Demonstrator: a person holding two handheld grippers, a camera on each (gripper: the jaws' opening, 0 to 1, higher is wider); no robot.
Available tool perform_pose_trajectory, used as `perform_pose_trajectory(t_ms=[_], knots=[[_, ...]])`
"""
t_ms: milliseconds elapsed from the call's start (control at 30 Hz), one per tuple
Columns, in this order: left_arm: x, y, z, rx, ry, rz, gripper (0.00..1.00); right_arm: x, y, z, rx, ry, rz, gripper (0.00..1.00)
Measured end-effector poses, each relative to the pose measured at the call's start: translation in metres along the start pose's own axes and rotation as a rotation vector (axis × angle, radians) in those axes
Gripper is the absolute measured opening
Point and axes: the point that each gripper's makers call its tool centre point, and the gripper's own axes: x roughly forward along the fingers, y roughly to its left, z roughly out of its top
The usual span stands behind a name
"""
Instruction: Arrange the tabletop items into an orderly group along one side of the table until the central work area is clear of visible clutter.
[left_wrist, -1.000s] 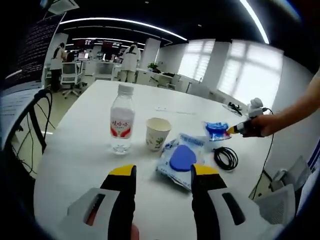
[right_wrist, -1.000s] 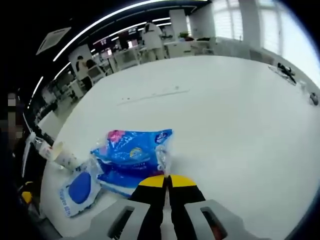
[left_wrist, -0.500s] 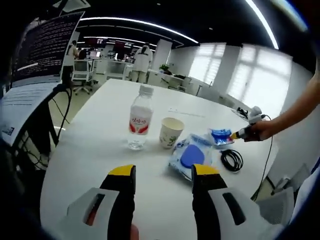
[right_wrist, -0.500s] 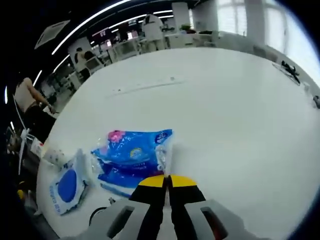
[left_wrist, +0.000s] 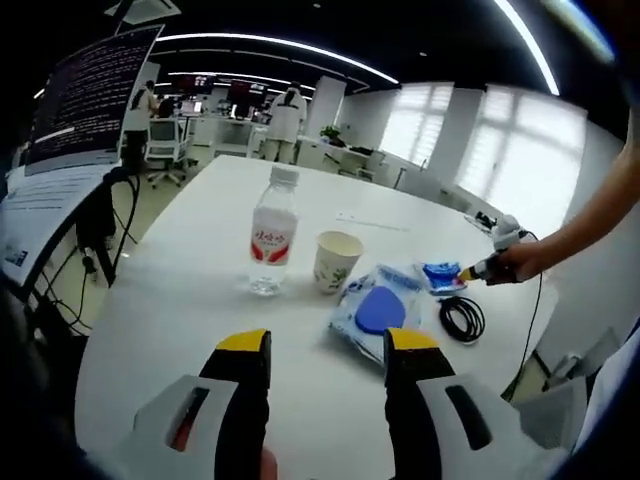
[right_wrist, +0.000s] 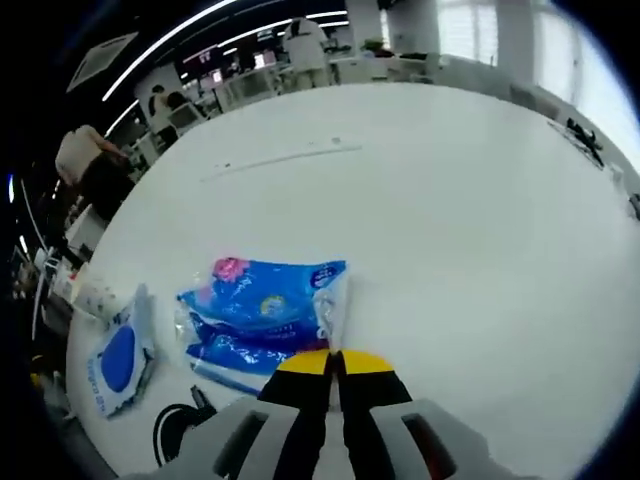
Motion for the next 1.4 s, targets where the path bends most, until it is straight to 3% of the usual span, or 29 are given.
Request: perform_pose_trajectory(t_ms=[467,767,1167,1400], knots=[[-0.006,-0.004,-0.009,-0.031,0.004,0.03,0.44,0.007,-0.021,-0.002,0.022,0.014,-0.012,0.0],[-0.008,-0.003,-0.015,-0.055,0.004,0.046,0.43,0.012,-0.03,-0.002,0.003,0.025,-0.024,0.06],[-0.005,-0.006,-0.015,-0.074,-0.001,0.027,0.43,-0.003,-0.027,0.002,-0.014,0.013,-0.034,0.12],[-0.004,-0.006,-0.021,-0.098,0.027,0.017,0.43,-0.017,-0.02,0.004,-0.017,-0.003,-0.046,0.17]])
